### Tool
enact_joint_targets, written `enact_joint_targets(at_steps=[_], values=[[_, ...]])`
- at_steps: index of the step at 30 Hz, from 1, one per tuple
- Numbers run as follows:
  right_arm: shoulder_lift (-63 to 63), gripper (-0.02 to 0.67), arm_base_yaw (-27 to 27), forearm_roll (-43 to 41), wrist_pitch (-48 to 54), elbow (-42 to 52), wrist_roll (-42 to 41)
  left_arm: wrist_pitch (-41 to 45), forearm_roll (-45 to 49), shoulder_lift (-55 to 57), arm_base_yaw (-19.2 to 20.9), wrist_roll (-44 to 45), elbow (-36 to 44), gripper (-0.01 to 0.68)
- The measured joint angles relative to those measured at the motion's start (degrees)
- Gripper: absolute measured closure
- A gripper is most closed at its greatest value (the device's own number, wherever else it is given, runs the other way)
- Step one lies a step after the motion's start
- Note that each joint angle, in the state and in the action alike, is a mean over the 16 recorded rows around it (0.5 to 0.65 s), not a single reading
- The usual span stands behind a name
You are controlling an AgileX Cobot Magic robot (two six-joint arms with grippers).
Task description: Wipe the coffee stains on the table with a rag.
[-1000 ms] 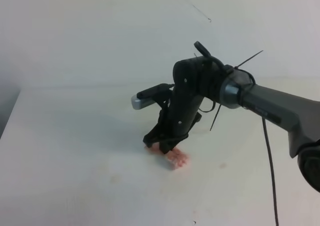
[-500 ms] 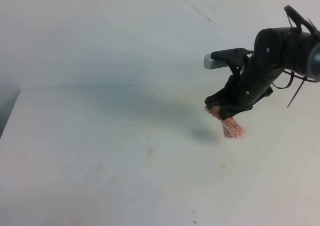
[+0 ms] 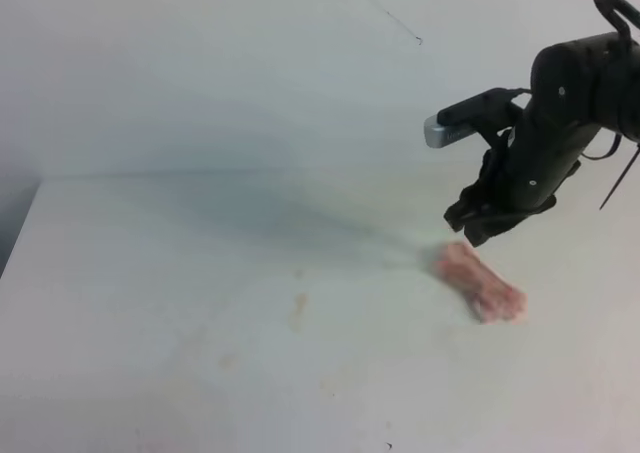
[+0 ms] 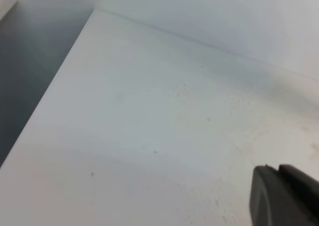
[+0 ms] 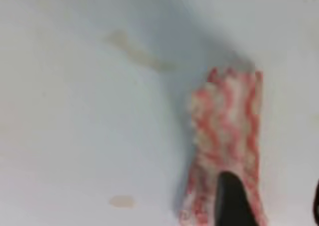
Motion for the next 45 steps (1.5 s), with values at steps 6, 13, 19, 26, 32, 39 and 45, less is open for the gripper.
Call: enact_joint_targets(at_steps=[6, 13, 19, 26, 32, 39, 45], values=[[-3.24, 0.363, 0.0, 2.17, 3.08, 0.0, -2.93, 0.0, 0.0, 0.0, 0.0, 0.0, 0.0, 0.672], [-11.71, 0.554, 0.0, 5.57, 4.31, 0.01, -5.52, 0.0, 0.0, 0.0, 0.0, 0.0, 0.0, 0.672], [-23.14, 0.648, 0.0, 5.57, 3.85, 1.19, -5.91, 0.0, 0.0, 0.04, 0.0, 0.0, 0.0, 0.672], [-40.97, 0.648, 0.0, -1.01, -2.25, 10.67, -1.51, 0.0, 0.0, 0.1, 0.0, 0.0, 0.0, 0.672], [-58.27, 0.648, 0.0, -11.54, -12.0, 27.68, 7.16, 0.0, 0.0, 0.16, 0.0, 0.0, 0.0, 0.672], [-74.84, 0.649, 0.0, -21.55, -23.16, 49.76, 16.97, 0.0, 0.0, 0.21, 0.0, 0.0, 0.0, 0.672], [-81.77, 0.649, 0.0, -24.74, -26.4, 61.36, 19.62, 0.0, 0.0, 0.21, 0.0, 0.0, 0.0, 0.672]])
